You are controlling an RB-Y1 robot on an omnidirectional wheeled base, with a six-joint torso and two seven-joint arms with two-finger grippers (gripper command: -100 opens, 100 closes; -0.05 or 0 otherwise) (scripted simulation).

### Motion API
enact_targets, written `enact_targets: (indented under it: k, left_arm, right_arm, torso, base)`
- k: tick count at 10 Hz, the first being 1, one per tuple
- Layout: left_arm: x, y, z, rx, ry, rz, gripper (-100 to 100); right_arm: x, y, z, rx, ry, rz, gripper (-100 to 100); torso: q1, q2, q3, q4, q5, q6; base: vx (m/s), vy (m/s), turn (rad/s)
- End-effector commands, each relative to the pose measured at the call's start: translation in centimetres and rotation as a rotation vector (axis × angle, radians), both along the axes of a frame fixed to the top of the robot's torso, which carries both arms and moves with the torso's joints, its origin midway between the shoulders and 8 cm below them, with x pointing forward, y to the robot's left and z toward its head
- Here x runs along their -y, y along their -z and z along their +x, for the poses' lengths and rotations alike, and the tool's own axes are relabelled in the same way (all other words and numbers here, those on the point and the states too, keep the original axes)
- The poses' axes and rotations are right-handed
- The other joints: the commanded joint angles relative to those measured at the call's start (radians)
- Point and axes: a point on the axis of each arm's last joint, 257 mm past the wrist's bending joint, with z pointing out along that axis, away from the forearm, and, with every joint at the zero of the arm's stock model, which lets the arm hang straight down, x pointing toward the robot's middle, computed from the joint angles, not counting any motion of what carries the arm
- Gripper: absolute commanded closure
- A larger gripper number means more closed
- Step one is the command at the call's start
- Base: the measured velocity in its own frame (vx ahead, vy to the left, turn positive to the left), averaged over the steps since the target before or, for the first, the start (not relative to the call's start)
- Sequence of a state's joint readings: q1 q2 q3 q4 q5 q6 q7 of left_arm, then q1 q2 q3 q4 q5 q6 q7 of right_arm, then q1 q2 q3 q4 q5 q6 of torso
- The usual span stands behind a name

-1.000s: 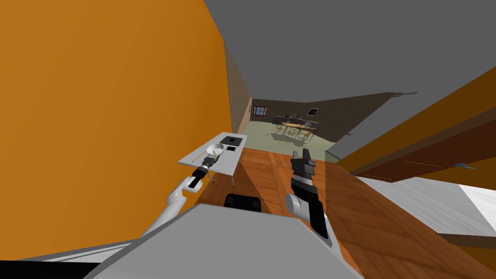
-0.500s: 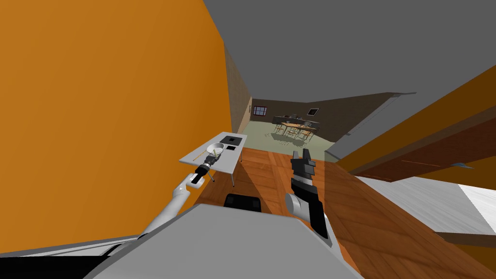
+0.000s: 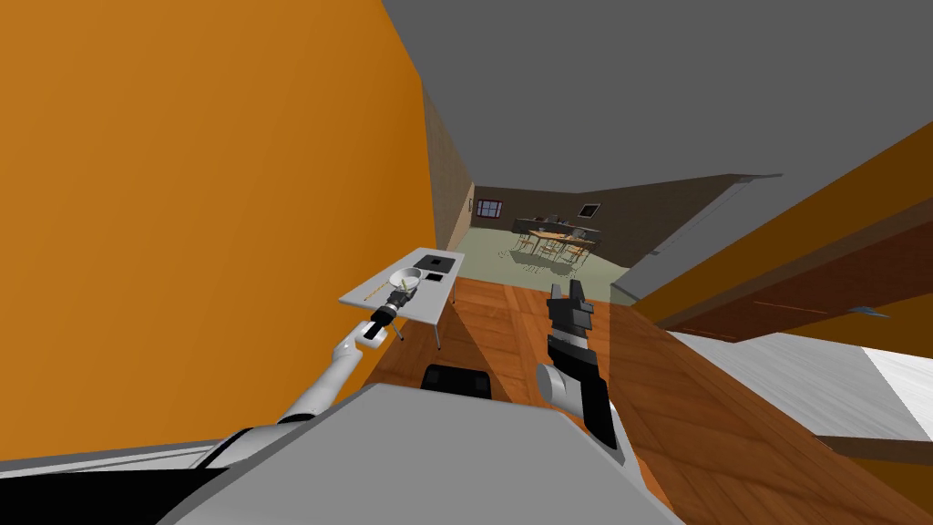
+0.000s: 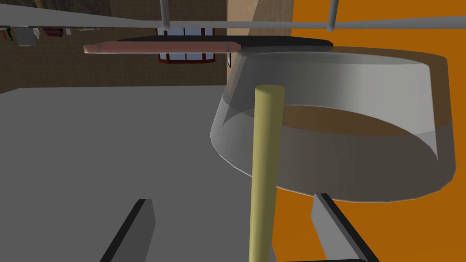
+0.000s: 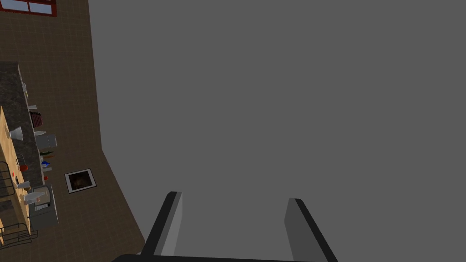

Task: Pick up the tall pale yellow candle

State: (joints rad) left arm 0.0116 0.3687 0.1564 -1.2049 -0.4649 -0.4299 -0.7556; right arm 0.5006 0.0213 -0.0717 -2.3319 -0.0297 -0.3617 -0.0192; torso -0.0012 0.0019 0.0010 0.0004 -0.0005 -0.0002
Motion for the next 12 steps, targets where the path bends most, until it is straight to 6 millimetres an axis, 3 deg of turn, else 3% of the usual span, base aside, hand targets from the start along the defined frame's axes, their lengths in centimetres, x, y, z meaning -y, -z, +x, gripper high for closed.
enact_targets:
  k: [1, 2, 3, 4, 5, 6, 8, 9, 12]
  left_arm:
    - [0.0, -0.4, 1.2, 0.009, 0.008, 0.001, -100]
    - [-0.5, 1.0, 0.8, -0.020, -0.003, -0.004, -100]
    - [-0.3, -0.6, 2.3, 0.015, 0.016, 0.004, -100]
    - [-0.4, -0.4, 2.6, 0.010, 0.013, 0.001, -100]
    - [-0.9, 1.1, 2.2, -0.022, 0.000, -0.004, -100]
    - [-1.0, -0.4, 3.6, 0.008, 0.014, 0.004, -100]
    - [-1.5, 1.0, 3.5, -0.022, 0.000, -0.002, -100]
    - [-1.6, -0.7, 4.8, 0.012, 0.012, 0.008, -100]
    - [-2.2, 0.7, 4.8, -0.020, -0.003, 0.001, -100]
  right_arm:
    - [0.0, 0.0, 0.0, 0.000, 0.000, 0.000, 0]
    - [0.0, 0.0, 0.0, 0.000, 0.000, 0.000, 0]
    - [0.0, 0.0, 0.0, 0.000, 0.000, 0.000, 0]
    - [0.0, 0.0, 0.0, 0.000, 0.000, 0.000, 0]
    - [0.0, 0.0, 0.0, 0.000, 0.000, 0.000, 0]
    - [0.0, 0.0, 0.0, 0.000, 0.000, 0.000, 0]
    - [0.0, 0.0, 0.0, 0.000, 0.000, 0.000, 0]
    - [0.0, 0.0, 0.0, 0.000, 0.000, 0.000, 0]
    - [0.0, 0.0, 0.0, 0.000, 0.000, 0.000, 0]
  torso:
    - [0.000, 0.000, 0.000, 0.000, 0.000, 0.000]
    - [0.000, 0.000, 0.000, 0.000, 0.000, 0.000]
    - [0.001, 0.000, 0.000, 0.000, 0.000, 0.000]
    - [0.001, 0.000, 0.000, 0.000, 0.000, 0.000]
    - [0.000, 0.000, 0.000, 0.001, 0.000, 0.000]
    - [0.000, -0.001, 0.000, 0.000, 0.000, 0.000]
    - [-0.001, 0.000, 0.000, 0.000, 0.000, 0.000]
    - [0.000, -0.001, 0.000, 0.000, 0.000, 0.000]
    - [0.000, -0.001, 0.000, 0.001, 0.000, 0.001]
  base:
    - [-0.045, -0.030, 0.012]
    - [-0.020, -0.007, -0.004]
    - [-0.038, -0.015, 0.011]
    - [-0.040, -0.024, 0.008]
    - [-0.016, -0.014, -0.003]
    - [-0.037, -0.022, 0.014]
    - [-0.028, -0.022, 0.003]
    - [-0.042, -0.023, 0.014]
    - [-0.021, -0.011, 0.000]
